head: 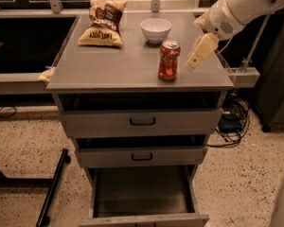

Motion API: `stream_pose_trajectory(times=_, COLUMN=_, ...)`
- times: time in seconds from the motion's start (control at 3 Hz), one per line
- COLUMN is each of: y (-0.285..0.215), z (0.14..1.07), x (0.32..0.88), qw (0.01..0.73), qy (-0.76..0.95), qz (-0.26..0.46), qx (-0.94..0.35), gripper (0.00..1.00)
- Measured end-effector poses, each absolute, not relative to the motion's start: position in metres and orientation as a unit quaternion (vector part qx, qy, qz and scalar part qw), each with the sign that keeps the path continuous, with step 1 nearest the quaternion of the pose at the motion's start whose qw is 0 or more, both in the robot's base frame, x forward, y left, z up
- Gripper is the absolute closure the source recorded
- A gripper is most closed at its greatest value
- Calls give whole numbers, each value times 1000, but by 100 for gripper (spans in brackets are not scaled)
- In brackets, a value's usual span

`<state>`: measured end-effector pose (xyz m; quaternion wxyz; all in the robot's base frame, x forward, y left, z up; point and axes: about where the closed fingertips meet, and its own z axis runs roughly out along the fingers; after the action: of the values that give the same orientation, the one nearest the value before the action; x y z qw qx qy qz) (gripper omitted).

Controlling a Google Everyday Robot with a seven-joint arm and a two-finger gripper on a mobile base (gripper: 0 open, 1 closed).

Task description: Place coke can into bottom drawer

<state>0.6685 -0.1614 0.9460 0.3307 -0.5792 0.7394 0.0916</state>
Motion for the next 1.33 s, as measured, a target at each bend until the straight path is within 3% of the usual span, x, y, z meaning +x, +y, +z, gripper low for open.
stream_pose_trajectory(times=1.0, y=-119, z=900, x=709, qw=295, qy=749, qz=147, qx=-574, gripper=0)
stream_pose_trajectory(times=1.33, y=-118, z=899, x=709, qw=294, qy=749, qz=148, qx=-575, gripper=18)
